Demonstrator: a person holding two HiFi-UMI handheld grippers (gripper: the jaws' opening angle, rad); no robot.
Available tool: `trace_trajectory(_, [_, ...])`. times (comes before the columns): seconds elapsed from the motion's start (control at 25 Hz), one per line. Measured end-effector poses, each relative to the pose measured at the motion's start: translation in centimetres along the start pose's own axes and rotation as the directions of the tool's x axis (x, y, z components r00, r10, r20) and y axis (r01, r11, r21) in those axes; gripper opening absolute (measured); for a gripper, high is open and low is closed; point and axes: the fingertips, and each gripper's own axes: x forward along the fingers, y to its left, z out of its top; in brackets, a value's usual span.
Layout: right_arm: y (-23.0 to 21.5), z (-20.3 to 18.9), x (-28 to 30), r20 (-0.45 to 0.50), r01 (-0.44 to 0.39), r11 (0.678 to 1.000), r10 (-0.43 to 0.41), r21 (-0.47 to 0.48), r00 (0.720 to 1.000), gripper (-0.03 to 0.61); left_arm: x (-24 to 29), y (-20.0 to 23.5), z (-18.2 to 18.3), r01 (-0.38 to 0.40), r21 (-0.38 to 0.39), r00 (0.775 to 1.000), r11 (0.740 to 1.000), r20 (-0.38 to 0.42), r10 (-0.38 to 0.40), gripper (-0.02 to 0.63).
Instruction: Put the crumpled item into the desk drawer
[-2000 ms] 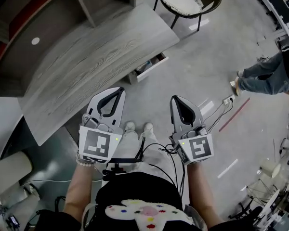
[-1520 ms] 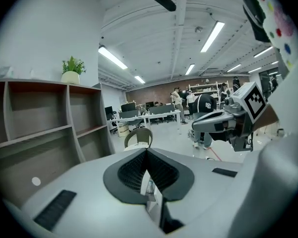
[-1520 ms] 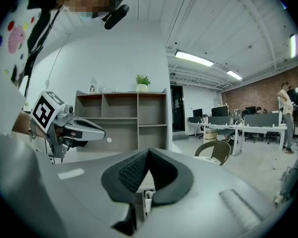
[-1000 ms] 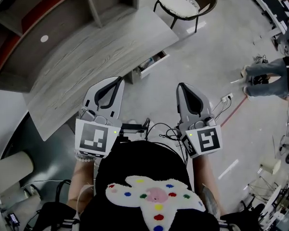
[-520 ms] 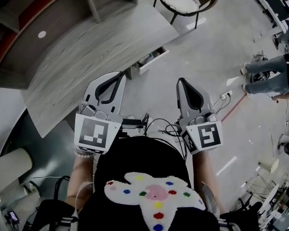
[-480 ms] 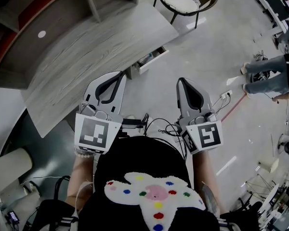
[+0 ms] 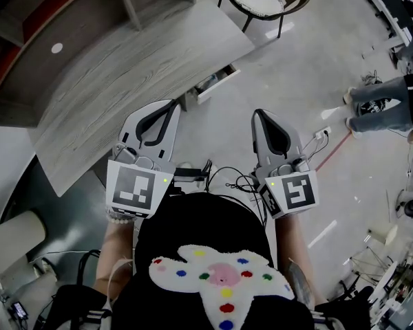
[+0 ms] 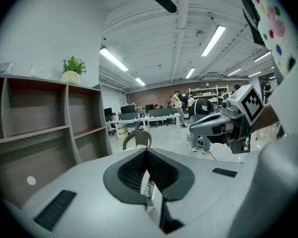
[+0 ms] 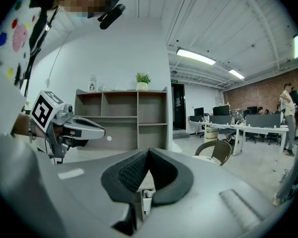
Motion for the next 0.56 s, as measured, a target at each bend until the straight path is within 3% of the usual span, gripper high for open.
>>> trace_trajectory(0.56, [0.1,-1.0,0.0,-0.031,-0.005,1.000,0.004,-0.025,1.000,0.006,0.1,-0.3,-0.6,0.012,-0.014,1.000,1.000,-0.006,-0.012,0.006])
